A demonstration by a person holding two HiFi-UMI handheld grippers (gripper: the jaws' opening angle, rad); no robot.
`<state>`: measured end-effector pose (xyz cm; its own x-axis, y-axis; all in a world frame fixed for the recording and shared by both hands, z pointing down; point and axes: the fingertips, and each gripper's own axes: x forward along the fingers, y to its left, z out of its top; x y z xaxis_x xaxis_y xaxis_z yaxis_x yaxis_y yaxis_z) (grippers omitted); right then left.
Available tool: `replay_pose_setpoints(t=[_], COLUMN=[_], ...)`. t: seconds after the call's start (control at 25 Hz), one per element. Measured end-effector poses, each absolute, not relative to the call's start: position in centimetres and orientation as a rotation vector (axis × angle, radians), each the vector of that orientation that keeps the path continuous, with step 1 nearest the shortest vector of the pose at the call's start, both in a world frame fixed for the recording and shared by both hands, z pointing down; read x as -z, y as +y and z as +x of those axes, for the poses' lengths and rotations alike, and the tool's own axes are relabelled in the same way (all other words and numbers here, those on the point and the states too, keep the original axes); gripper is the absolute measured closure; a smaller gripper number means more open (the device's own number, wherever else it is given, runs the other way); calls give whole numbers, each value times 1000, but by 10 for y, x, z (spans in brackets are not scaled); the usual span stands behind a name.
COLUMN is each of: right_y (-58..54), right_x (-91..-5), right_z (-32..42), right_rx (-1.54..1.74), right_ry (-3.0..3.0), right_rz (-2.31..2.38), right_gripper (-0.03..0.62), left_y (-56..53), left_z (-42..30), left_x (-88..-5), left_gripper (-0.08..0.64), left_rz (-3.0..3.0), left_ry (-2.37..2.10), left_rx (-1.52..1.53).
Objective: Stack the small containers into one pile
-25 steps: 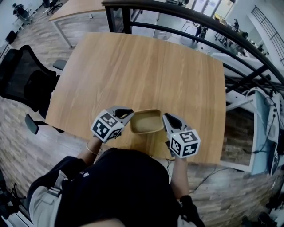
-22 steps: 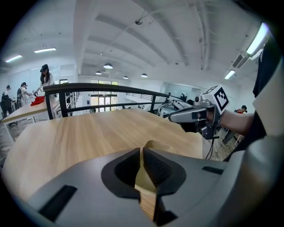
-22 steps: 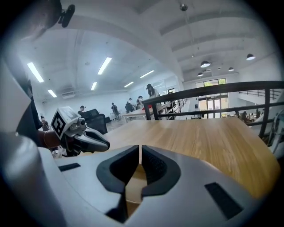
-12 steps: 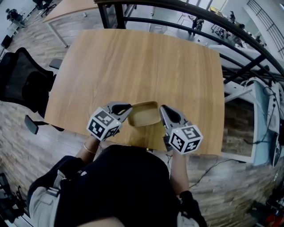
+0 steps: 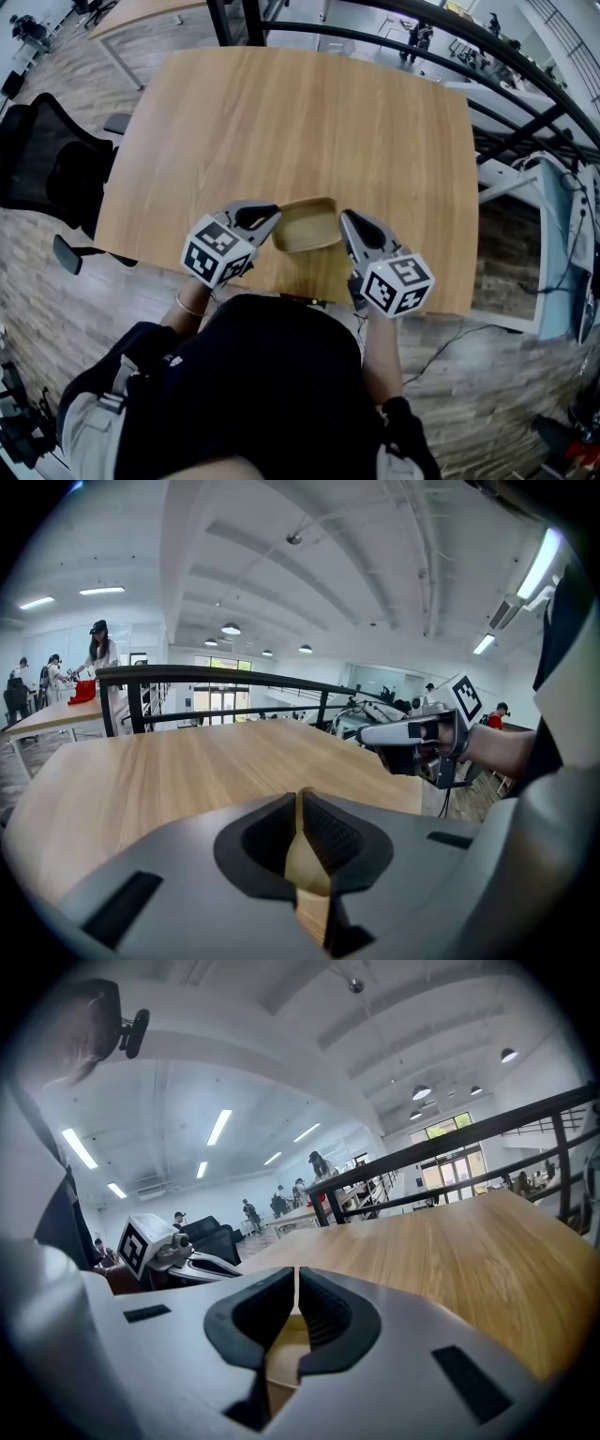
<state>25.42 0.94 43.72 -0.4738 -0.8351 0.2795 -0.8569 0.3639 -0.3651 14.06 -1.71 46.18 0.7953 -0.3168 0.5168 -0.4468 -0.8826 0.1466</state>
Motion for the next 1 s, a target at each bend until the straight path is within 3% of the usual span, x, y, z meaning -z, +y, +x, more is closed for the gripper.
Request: replay_pose_setpoints(t=[1.0], right_y=[34], right_x=[-434], right_z=[232], right_rx=[-678], right_ry=[-2531], right_rz=[1560], right_gripper=[563], left_y=[4], left_z=[124], left_x=[-459], left_gripper=[523], left_rz=[2719], left_ry=[-586], left_rx=[-690])
